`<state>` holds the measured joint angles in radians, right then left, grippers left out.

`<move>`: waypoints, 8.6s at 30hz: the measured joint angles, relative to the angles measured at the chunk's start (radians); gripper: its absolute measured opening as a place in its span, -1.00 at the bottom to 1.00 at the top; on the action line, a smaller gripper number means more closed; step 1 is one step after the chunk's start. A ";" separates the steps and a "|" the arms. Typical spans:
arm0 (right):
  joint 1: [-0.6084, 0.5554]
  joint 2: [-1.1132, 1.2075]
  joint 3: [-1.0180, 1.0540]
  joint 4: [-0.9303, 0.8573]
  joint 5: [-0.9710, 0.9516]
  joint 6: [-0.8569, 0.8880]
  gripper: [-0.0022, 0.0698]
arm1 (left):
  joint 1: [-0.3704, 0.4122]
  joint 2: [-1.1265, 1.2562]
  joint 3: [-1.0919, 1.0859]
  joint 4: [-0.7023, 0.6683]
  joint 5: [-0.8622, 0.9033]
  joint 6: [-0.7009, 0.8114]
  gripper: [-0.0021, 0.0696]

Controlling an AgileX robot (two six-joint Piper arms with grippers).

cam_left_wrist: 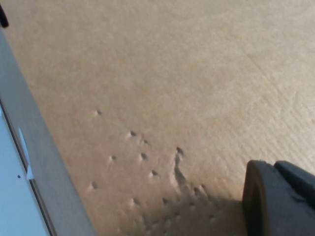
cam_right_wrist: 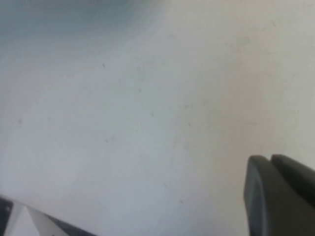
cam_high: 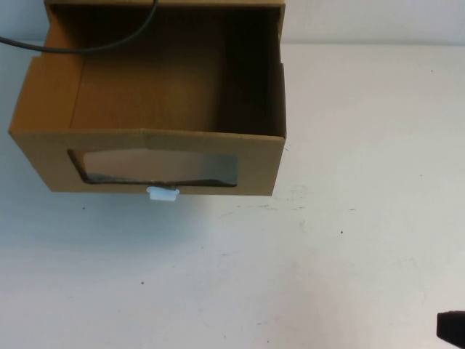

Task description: Close the shoe box

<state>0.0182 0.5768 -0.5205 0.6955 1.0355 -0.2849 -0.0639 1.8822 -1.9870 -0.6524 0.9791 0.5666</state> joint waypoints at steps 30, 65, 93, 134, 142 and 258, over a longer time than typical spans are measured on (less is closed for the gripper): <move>1.071 0.802 -0.687 -1.120 -0.402 0.844 -0.97 | 0.000 0.000 0.000 -0.002 0.000 0.000 -0.95; 0.976 1.034 -0.712 -2.121 -0.752 1.889 -0.97 | 0.000 0.000 0.000 -0.017 0.009 0.000 -0.95; 0.777 1.266 -1.067 -2.143 -0.890 1.889 -0.97 | 0.000 0.002 0.000 -0.021 0.011 0.000 -0.95; 0.657 1.379 -1.257 -2.319 -1.184 2.119 -0.97 | 0.000 -0.087 0.000 0.008 0.057 0.039 -0.95; 0.655 1.129 -1.087 -2.397 -1.297 2.270 -0.97 | 0.000 -0.271 0.000 0.069 0.063 0.038 -0.95; 0.117 -0.585 0.547 -2.288 -1.058 2.036 -0.97 | 0.000 -1.876 2.013 0.043 -0.911 0.044 -0.95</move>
<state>0.1353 -0.0079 0.0264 -1.5926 -0.0228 1.7511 -0.0634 0.0061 0.0263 -0.6091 0.0682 0.6111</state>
